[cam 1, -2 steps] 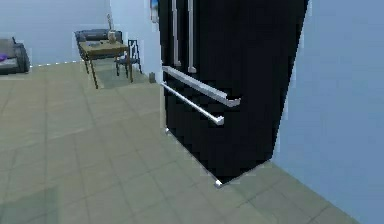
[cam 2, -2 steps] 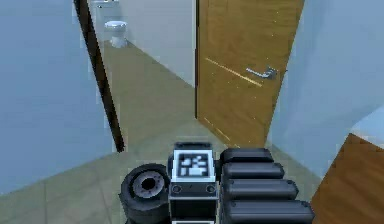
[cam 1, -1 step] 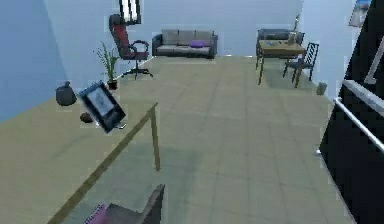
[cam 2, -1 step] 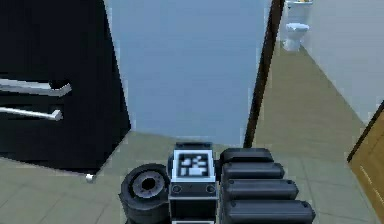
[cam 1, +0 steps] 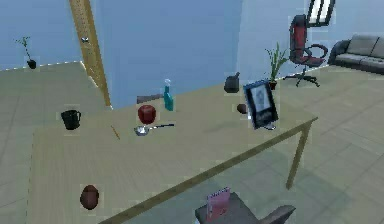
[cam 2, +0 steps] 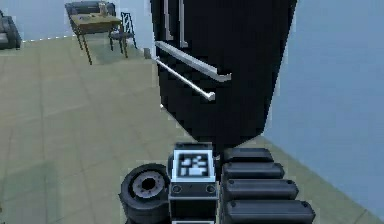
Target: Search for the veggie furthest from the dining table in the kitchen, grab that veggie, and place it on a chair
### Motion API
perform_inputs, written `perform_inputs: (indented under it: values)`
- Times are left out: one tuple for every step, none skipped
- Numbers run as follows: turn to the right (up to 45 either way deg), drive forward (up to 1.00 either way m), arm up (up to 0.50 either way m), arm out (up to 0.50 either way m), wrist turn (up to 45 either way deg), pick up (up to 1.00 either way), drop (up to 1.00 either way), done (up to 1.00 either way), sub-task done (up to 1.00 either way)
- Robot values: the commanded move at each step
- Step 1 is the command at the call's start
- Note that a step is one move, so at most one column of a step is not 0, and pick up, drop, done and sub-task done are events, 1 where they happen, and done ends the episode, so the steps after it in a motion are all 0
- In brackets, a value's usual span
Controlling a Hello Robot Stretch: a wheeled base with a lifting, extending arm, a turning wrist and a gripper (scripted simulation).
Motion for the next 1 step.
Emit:
perform_inputs:
  values:
    - [-12.0,0.0,0.0,0.0,0.0,0.0,0.0,0.0,0.0]
